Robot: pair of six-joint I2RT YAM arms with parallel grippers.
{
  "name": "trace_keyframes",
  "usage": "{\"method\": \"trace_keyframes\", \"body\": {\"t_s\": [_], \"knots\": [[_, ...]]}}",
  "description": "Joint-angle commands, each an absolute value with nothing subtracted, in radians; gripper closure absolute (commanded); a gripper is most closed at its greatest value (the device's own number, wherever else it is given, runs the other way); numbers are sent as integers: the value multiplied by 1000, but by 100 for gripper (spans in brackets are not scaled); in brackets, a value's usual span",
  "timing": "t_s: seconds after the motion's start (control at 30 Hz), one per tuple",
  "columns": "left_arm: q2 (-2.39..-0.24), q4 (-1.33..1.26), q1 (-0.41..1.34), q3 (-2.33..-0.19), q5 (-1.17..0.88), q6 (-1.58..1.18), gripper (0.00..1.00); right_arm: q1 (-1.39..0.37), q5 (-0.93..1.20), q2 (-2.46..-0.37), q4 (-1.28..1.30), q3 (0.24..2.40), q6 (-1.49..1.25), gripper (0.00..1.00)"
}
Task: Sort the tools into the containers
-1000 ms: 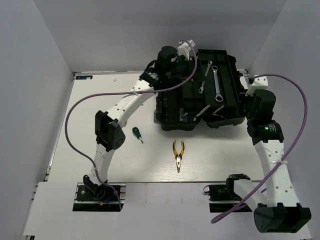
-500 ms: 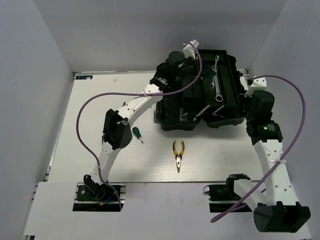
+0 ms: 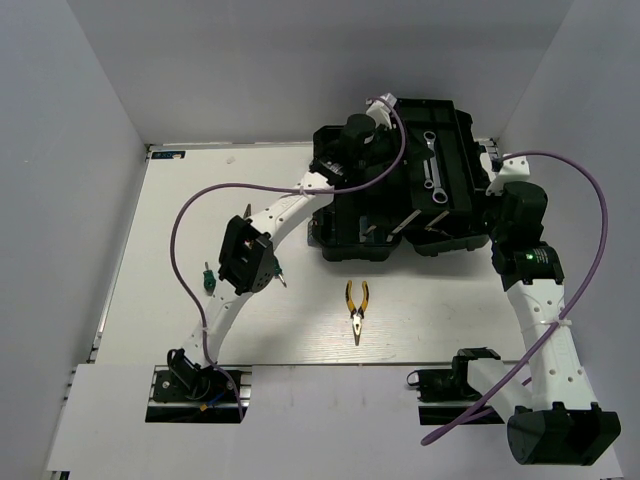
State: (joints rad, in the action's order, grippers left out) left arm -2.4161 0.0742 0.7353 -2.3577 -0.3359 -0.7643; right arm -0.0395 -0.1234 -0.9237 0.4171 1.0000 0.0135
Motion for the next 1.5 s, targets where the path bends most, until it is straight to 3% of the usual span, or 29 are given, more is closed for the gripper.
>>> {"method": "trace_keyframes", "body": {"t_s": [0.0,0.13,0.27,0.3,0.37,0.4,0.43,0.53,0.57,0.6,0.63,0.73,0.8,0.83,0.93,1.03,1.3,1.47], "knots": [[-2372,77,736,-2416,-327,-762,27,-35,-68,-911,385,1000,8,78],[-2353,77,736,-2448,-336,-752,25,-35,61,-913,396,1000,31,73],[-2226,122,736,-2395,-327,-654,33,-35,302,-929,443,1002,99,91],[-2179,152,736,-2317,-312,-619,51,-40,480,-930,462,1000,112,91],[-1970,198,736,-2170,-218,-550,82,-52,576,-943,465,989,129,95],[-1883,198,736,-1966,-175,-493,93,-66,663,-959,469,974,130,96],[-1797,198,736,-1854,-75,-476,100,-78,682,-962,472,971,130,96],[-1473,186,715,-1438,88,-465,100,-211,638,-1002,514,960,193,98],[-1403,201,715,-1355,147,-465,100,-237,587,-1006,529,959,210,98],[-1343,240,715,-1218,223,-456,93,-318,569,-1028,541,957,236,98],[-1244,259,704,-1157,247,-456,72,-348,531,-1040,549,966,245,97],[-1142,368,704,-1004,323,-501,38,-502,448,-1130,613,1003,273,93],[-1065,431,704,-936,374,-532,36,-599,387,-1181,621,1014,272,85],[-1043,446,704,-919,397,-558,27,-659,365,-1222,623,1028,268,81],[-988,506,704,-882,475,-593,25,-767,258,-1325,606,1046,229,53],[-988,593,704,-882,528,-630,23,-837,164,-1425,580,1057,184,44],[-873,816,704,-828,643,-807,17,-950,-148,-1632,497,1061,66,44],[-828,836,704,-778,678,-818,14,-950,-216,-1706,465,1072,38,46]]}}
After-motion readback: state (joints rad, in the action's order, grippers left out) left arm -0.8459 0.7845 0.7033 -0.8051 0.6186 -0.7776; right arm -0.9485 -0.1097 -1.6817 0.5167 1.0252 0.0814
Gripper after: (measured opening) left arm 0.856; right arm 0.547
